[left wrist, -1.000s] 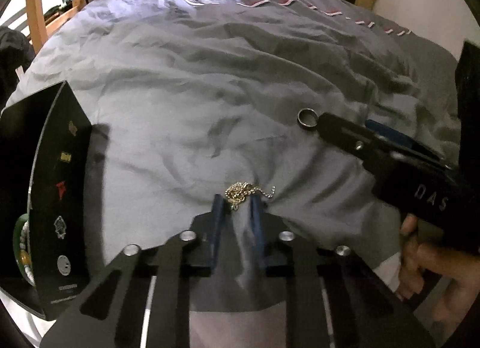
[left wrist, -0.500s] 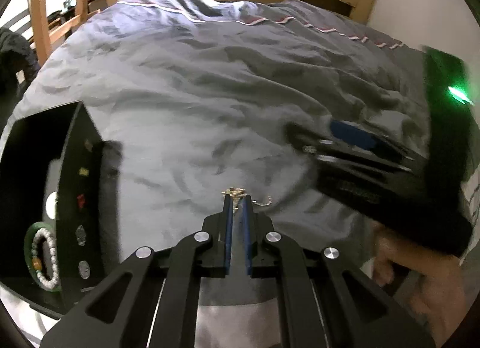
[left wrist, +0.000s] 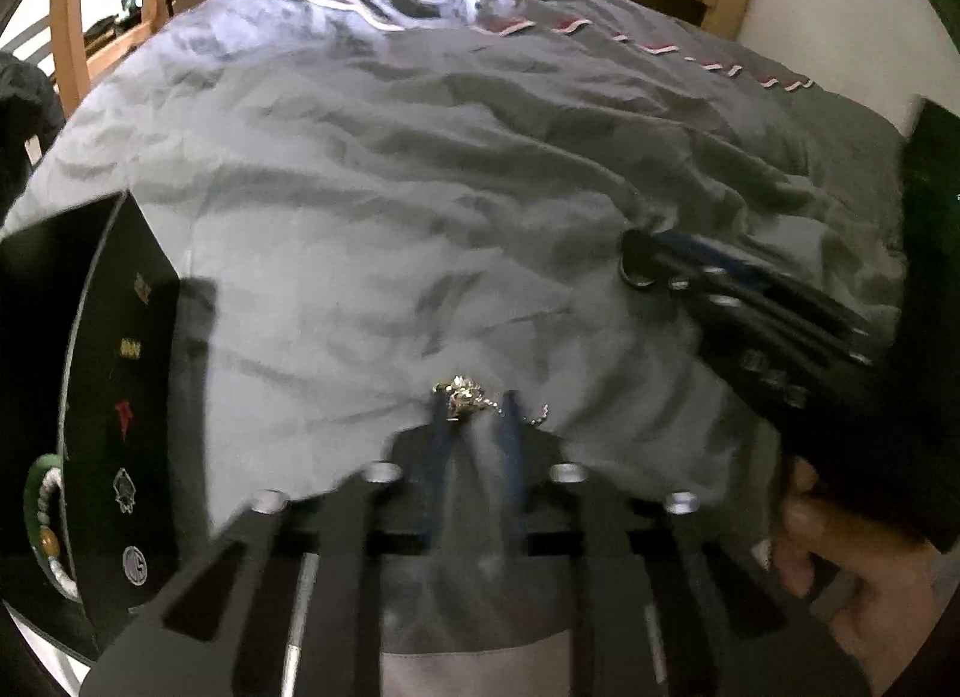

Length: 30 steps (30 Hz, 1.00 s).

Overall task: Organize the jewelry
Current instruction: 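Grasp the gold chain with the left tool while the right tool grasps the dark ring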

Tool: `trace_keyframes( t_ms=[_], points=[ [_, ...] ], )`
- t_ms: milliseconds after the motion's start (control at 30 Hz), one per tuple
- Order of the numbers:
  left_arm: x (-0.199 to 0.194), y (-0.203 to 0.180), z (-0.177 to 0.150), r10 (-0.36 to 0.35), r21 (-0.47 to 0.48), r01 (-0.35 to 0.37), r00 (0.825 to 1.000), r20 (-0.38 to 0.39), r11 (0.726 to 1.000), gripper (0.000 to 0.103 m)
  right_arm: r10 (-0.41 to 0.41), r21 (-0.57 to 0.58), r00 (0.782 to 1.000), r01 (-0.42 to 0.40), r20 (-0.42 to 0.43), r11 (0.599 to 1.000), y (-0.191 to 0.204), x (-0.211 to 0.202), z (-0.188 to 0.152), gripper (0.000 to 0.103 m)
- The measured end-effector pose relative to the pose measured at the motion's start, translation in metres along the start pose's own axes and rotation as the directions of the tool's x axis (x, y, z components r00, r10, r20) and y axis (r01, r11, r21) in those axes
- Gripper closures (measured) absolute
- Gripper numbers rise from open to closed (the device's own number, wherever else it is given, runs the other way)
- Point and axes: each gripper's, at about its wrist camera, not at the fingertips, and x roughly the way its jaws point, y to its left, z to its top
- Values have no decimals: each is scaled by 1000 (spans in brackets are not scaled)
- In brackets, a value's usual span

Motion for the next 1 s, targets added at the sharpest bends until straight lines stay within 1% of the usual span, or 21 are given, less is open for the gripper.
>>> trace_keyframes(
  t_ms=[133,167,200,267,300,333,367,400,467,500,533,600,667,733,867,1000],
  points=[
    [-1,1,-1,-4,-5,4,1000,3,1000,95,-4,18,1000,5,-14,1000,-4,-4,-6,78],
    [-1,1,-1,-2,-7,2,1000,3,1000,92,-3,20,1000,3,-15,1000,-5,-3,-6,78],
    [0,0,-1,-2,-12,2,1000,-2,1000,73,4,20,1000,-3,-15,1000,-5,-3,-5,78],
    [-2,1,-2,10,-16,-10,1000,13,1000,46,13,15,1000,-13,-14,1000,-3,-1,-5,78],
    [-3,0,-3,23,-11,-23,999,23,1000,52,17,10,1000,-17,-21,1000,-2,1,-6,78],
    [-2,0,-2,18,-11,-17,1000,16,1000,64,18,7,999,-17,-29,1000,-2,3,-6,78],
    [1,1,-2,2,-19,-3,1000,-5,1000,89,13,5,999,-13,-38,1000,-2,6,-7,78],
    [4,2,-3,-3,-25,3,1000,-19,1000,93,13,5,999,-13,-40,1000,-2,7,-7,78],
    [5,2,-3,5,-23,-5,1000,-20,1000,94,14,4,999,-14,-42,1000,-1,8,-6,78],
    [4,1,-3,6,-20,-6,1000,-17,1000,95,15,1,999,-15,-49,1000,1,11,-5,76],
    [3,0,-3,6,-17,-6,1000,-14,1000,95,17,-1,998,-17,-55,1000,2,14,-5,72],
    [2,1,-3,3,-21,-3,1000,-11,1000,98,24,-7,997,-25,-77,1000,4,23,-4,72],
    [1,3,-3,-2,-27,2,1000,-6,1000,98,26,4,997,-26,-73,1000,2,23,-5,73],
    [0,5,-2,-8,-34,8,1000,2,999,99,34,24,998,-33,-45,999,-2,16,-5,81],
    [-6,6,-1,-11,-38,12,1000,23,999,100,43,57,999,-43,-7,997,-8,6,-5,82],
    [-12,9,1,-17,-54,19,999,45,998,100,47,54,999,-47,3,997,-8,3,-6,82]
  ],
)
